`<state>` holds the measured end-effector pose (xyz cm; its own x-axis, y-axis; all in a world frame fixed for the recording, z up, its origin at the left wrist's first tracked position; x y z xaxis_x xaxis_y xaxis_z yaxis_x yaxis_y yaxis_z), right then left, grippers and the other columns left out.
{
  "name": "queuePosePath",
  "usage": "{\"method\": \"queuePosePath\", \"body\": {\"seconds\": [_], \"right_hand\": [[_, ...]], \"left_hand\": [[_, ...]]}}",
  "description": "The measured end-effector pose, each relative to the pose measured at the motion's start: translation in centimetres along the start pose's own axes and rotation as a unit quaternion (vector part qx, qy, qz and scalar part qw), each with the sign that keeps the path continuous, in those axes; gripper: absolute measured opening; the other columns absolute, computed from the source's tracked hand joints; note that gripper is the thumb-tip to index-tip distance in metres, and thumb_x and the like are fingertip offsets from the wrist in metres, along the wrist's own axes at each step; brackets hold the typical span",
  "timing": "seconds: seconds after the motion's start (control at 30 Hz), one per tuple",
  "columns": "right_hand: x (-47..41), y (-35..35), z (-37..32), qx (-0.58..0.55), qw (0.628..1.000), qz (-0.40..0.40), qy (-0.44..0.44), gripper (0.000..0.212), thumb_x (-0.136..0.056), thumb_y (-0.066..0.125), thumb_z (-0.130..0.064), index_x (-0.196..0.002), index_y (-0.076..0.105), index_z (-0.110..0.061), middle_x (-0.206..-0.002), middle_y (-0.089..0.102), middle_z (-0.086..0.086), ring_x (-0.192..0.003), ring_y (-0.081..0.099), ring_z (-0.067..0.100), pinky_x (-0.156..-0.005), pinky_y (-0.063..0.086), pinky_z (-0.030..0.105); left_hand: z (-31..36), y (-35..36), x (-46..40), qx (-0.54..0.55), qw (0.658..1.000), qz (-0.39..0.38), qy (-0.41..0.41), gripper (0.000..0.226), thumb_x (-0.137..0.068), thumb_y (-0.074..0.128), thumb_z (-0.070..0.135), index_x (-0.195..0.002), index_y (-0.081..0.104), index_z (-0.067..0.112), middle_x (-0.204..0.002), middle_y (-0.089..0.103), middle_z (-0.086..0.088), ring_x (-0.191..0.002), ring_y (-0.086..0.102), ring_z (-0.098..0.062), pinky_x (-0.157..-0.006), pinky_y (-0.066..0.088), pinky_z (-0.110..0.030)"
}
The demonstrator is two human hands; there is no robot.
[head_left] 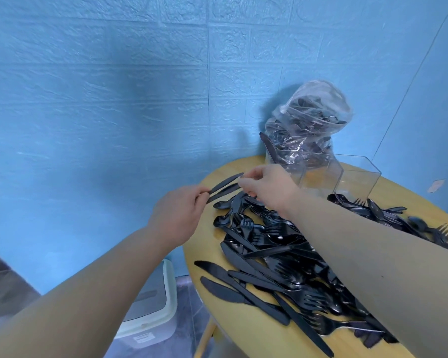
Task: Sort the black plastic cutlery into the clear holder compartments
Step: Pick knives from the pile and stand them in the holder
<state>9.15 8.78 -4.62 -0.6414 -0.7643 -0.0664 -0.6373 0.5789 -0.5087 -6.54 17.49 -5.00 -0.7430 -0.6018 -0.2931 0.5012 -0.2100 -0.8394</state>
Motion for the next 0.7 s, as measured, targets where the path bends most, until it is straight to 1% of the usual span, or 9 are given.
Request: {"method": "queuePosePath", "body": {"seconds": [0.07, 0.13, 0.2, 0.27, 0.33, 0.37, 0.47, 0.6, 0.7], "right_hand": [[-1.2, 0.3, -0.3, 0.108, 0.993, 0.028, -0.034, 0.017, -0.091, 0.056, -0.026, -0.098, 0.067, -0.014, -0.088, 0.067, 0.002, -0.073, 0.057, 0.018, -0.067, 0.048, 0.029], [-2.2, 1.6, -0.4, 0.287, 0.955, 0.001, -0.075, 0.027, -0.096, 0.047, -0.021, -0.120, 0.059, -0.019, -0.109, 0.065, 0.002, -0.094, 0.059, 0.021, -0.078, 0.048, 0.030], [-3.0, 3.6, 0.2, 0.416, 0.900, -0.064, -0.108, 0.043, -0.095, 0.040, -0.008, -0.134, 0.049, -0.024, -0.125, 0.059, 0.003, -0.112, 0.051, 0.026, -0.088, 0.046, 0.032], [-3.4, 5.0, 1.1, 0.483, 0.859, -0.121, -0.121, 0.054, -0.091, 0.037, -0.001, -0.139, 0.042, -0.023, -0.127, 0.058, 0.002, -0.118, 0.041, 0.028, -0.089, 0.037, 0.029], [-3.9, 5.7, 1.9, 0.504, 0.842, -0.151, -0.117, 0.056, -0.091, 0.035, 0.001, -0.141, 0.040, -0.023, -0.126, 0.058, 0.001, -0.119, 0.037, 0.028, -0.085, 0.031, 0.024], [-4.1, 5.8, 2.4, 0.504, 0.841, -0.166, -0.106, 0.057, -0.090, 0.034, 0.001, -0.141, 0.040, -0.023, -0.128, 0.057, 0.002, -0.121, 0.035, 0.028, -0.087, 0.033, 0.024], [-4.2, 6.2, 3.4, 0.494, 0.840, -0.202, -0.096, 0.055, -0.090, 0.032, -0.003, -0.140, 0.042, -0.024, -0.130, 0.053, 0.009, -0.127, 0.029, 0.027, -0.098, 0.042, 0.042], [-4.0, 6.5, 3.0, 0.515, 0.823, -0.201, -0.132, 0.045, -0.093, 0.037, -0.008, -0.134, 0.049, -0.021, -0.126, 0.052, 0.005, -0.120, 0.037, 0.028, -0.098, 0.041, 0.042], [-4.1, 6.2, 2.9, 0.502, 0.832, -0.192, -0.140, 0.043, -0.091, 0.041, -0.004, -0.129, 0.053, -0.020, -0.121, 0.050, 0.005, -0.115, 0.043, 0.026, -0.094, 0.044, 0.041]], "left_hand": [[-1.2, 0.1, -0.2, -0.021, 1.000, 0.002, -0.007, 0.040, -0.101, 0.034, 0.031, -0.074, 0.053, 0.010, -0.066, 0.053, -0.002, -0.070, 0.051, -0.026, -0.062, 0.039, -0.037], [-2.3, 0.5, -0.4, -0.029, 0.999, -0.007, -0.014, 0.042, -0.101, 0.034, 0.034, -0.072, 0.051, 0.009, -0.063, 0.050, -0.002, -0.068, 0.051, -0.026, -0.060, 0.039, -0.037], [-3.1, 1.3, -0.6, -0.036, 0.999, -0.027, -0.019, 0.037, -0.101, 0.034, 0.036, -0.089, 0.062, 0.016, -0.080, 0.059, 0.000, -0.083, 0.055, -0.023, -0.069, 0.043, -0.036], [-3.4, 2.1, -0.8, -0.039, 0.998, -0.044, -0.021, 0.034, -0.101, 0.033, 0.038, -0.111, 0.063, 0.023, -0.096, 0.061, 0.001, -0.095, 0.054, -0.020, -0.077, 0.044, -0.035], [-3.7, 2.8, -1.1, -0.041, 0.998, -0.049, -0.025, 0.035, -0.101, 0.033, 0.039, -0.120, 0.060, 0.026, -0.101, 0.059, 0.001, -0.098, 0.054, -0.019, -0.079, 0.044, -0.034], [-3.9, 3.1, -1.3, -0.044, 0.997, -0.051, -0.030, 0.035, -0.101, 0.033, 0.039, -0.123, 0.058, 0.027, -0.101, 0.058, 0.002, -0.098, 0.054, -0.019, -0.080, 0.044, -0.034], [-4.2, 4.0, -1.5, -0.058, 0.996, -0.061, -0.036, 0.036, -0.102, 0.031, 0.038, -0.128, 0.055, 0.029, -0.097, 0.052, 0.004, -0.100, 0.054, -0.020, -0.079, 0.044, -0.033], [-4.1, 4.8, -1.8, -0.061, 0.995, -0.066, -0.033, 0.037, -0.102, 0.030, 0.037, -0.130, 0.053, 0.029, -0.105, 0.055, 0.003, -0.104, 0.054, -0.019, -0.080, 0.041, -0.031], [-4.0, 5.4, -1.8, -0.059, 0.995, -0.073, -0.031, 0.037, -0.103, 0.030, 0.036, -0.130, 0.053, 0.029, -0.115, 0.057, 0.002, -0.107, 0.053, -0.019, -0.083, 0.043, -0.032]]}}
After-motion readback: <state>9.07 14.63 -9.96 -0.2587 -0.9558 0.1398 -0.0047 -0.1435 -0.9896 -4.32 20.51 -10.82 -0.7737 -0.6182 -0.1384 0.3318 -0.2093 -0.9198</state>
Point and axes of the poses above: each hand's wrist, its own x-axis away from the middle knuckle, its own y-axis out of the palm, z = x × y, the point moved 9 cm from there along -x, towards the middle knuckle
